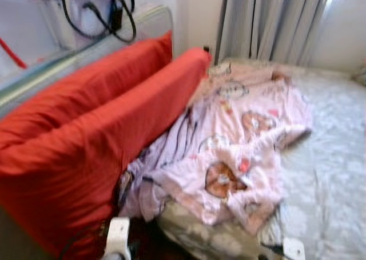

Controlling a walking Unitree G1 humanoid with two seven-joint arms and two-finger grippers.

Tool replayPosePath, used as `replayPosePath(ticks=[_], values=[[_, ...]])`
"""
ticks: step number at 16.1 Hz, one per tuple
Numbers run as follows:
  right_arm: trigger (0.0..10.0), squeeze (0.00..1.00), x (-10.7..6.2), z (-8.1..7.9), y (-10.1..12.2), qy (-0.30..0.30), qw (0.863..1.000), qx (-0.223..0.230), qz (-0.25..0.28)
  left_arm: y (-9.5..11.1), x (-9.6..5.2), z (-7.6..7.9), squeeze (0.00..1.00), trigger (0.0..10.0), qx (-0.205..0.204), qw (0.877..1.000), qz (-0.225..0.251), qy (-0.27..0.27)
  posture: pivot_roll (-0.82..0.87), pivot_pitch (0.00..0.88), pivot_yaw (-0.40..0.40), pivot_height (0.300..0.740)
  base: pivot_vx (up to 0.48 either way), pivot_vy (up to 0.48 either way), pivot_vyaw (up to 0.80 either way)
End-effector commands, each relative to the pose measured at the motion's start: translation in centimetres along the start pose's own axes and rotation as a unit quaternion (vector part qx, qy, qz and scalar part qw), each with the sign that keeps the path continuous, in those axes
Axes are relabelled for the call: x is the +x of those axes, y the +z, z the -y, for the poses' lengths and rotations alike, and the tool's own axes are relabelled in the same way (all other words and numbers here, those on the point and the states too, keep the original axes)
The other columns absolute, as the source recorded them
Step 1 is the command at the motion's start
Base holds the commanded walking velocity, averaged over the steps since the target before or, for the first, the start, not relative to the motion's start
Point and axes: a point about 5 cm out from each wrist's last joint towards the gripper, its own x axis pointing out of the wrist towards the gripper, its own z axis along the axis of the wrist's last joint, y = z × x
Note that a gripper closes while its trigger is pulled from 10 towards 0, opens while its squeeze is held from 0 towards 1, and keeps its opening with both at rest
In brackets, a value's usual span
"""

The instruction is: Clean up the room

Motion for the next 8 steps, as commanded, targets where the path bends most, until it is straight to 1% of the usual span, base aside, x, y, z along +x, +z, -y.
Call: replayPosePath(ticks=[1,2,5,7,8], values=[[10.0,0.00,0.0,-0.3,0.0,0.005,1.000,0.005,0.002,-0.3,-0.1,-0.5,0.00,10.0,-0.001,1.000,-0.007,0.008,0.00,0.000,0.049,0.740,0.000,0.000,0.00],[10.0,0.00,0.1,-0.4,0.1,0.007,1.000,0.005,0.004,-0.4,-0.1,-0.5,0.00,10.0,0.000,1.000,-0.007,0.008,-0.01,0.000,0.050,0.740,0.000,0.000,0.00],[10.0,0.00,0.5,-1.6,1.4,0.013,1.000,0.005,0.019,0.0,-0.1,-0.4,0.00,10.0,0.000,1.000,0.004,0.006,-0.01,0.000,0.052,0.740,0.000,0.000,0.00],[10.0,0.00,0.7,-2.3,2.0,0.017,0.999,0.008,0.027,1.0,0.1,0.0,0.00,10.0,-0.001,1.000,0.026,-0.004,-0.01,0.000,0.053,0.740,0.000,0.000,0.00],[10.0,0.00,0.7,-2.4,2.0,0.018,0.999,0.008,0.027,1.0,0.1,0.0,0.00,10.0,-0.001,1.000,0.027,-0.005,-0.01,0.000,0.053,0.740,0.000,0.000,0.00]])
